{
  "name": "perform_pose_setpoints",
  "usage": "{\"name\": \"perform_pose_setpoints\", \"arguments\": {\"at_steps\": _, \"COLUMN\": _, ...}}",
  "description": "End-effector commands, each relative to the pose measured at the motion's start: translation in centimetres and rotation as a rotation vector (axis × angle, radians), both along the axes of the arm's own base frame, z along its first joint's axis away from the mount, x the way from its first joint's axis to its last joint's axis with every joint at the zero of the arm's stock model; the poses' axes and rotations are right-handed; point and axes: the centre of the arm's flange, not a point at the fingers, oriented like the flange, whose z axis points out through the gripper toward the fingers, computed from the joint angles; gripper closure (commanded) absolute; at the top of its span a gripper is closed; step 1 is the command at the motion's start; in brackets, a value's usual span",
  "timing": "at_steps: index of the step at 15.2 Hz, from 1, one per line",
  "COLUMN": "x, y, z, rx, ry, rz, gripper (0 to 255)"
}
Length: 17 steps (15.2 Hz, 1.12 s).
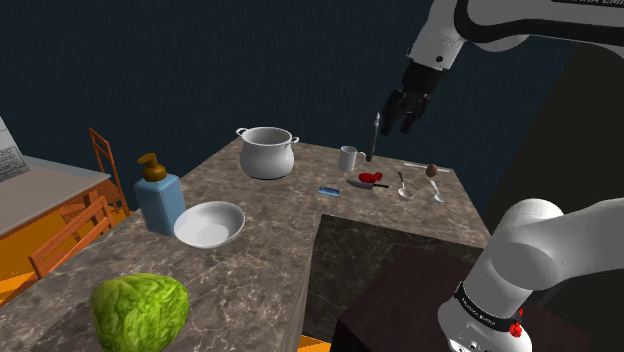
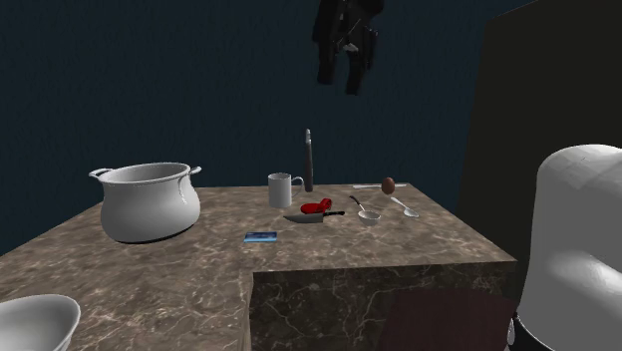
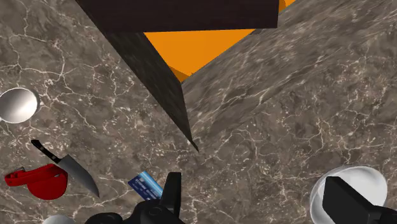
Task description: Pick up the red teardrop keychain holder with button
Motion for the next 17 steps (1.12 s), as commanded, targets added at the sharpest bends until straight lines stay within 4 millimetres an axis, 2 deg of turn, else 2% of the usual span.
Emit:
{"name": "perform_pose_setpoints", "arguments": {"at_steps": 1, "x": 0.0, "y": 0.0, "z": 0.0, "rx": 0.000, "ry": 0.000, "rz": 0.000, "gripper": 0}}
{"name": "perform_pose_setpoints", "arguments": {"at_steps": 9, "x": 7.9, "y": -4.2, "z": -5.4, "rx": 0.014, "ry": 0.038, "rz": -0.264, "gripper": 0}}
{"name": "perform_pose_setpoints", "arguments": {"at_steps": 17, "x": 14.2, "y": -10.2, "z": -11.2, "rx": 0.029, "ry": 0.076, "rz": -0.528, "gripper": 0}}
